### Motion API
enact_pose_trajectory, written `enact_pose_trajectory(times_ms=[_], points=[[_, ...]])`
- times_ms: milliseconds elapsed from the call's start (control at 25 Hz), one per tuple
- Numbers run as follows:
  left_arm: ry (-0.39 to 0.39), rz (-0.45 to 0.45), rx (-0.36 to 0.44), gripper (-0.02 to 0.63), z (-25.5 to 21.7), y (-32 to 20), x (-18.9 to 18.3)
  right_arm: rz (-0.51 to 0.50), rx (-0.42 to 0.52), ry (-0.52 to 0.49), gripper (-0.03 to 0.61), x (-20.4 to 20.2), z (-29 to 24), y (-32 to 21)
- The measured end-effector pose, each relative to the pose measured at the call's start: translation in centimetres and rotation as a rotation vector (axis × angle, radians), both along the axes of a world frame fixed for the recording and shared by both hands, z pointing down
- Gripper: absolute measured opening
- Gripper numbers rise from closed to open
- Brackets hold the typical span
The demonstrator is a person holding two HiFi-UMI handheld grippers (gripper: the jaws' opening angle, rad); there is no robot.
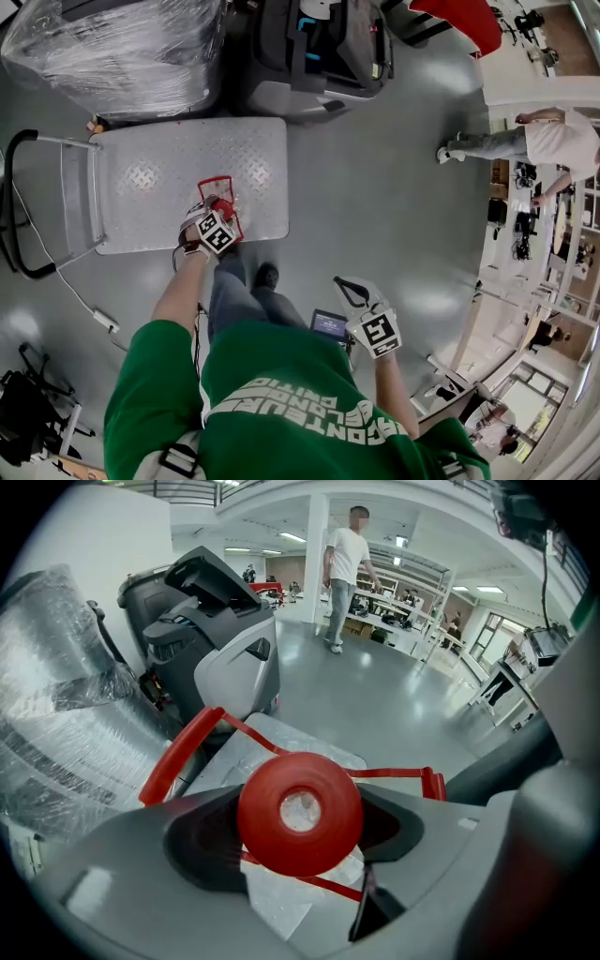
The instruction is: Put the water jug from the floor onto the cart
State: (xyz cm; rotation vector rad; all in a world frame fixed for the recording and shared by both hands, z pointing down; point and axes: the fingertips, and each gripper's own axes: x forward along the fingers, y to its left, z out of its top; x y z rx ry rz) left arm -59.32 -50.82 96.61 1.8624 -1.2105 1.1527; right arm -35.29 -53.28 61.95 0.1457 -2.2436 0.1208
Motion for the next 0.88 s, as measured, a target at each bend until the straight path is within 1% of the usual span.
enact_pose_trajectory(times_ms=[240, 400, 520, 720, 760, 800, 880], points=[[-0.016, 0.019, -0.032, 0.334, 0.3, 1.1, 0.6, -0.001, 0.004, -0.015, -0.008, 0.4, -0.1, -0.1], [-0.006, 0.006, -0.040, 0.333, 0.3, 1.5, 0.5, 0.005, 0.012, -0.029, -0.008, 1.1, -0.3, 0.1], [0.007, -0.020, -0.033, 0.331, -0.2, 1.9, 0.5, 0.002, 0.019, -0.036, -0.008, 1.8, -0.6, 0.1], [-0.010, -0.089, 0.023, 0.322, -2.3, 2.2, -0.7, -0.016, 0.028, -0.069, -0.008, 2.1, -0.8, 0.0], [-0.017, -0.102, 0.041, 0.307, -3.0, 2.1, -1.0, -0.021, 0.029, -0.077, -0.008, 2.1, -0.9, -0.1], [-0.021, -0.112, 0.061, 0.312, -3.8, 2.0, -1.0, -0.025, 0.031, -0.084, -0.008, 2.2, -1.0, -0.1], [-0.023, -0.123, 0.099, 0.291, -5.4, 1.9, -0.4, -0.032, 0.036, -0.095, -0.008, 2.8, -1.3, -0.1]])
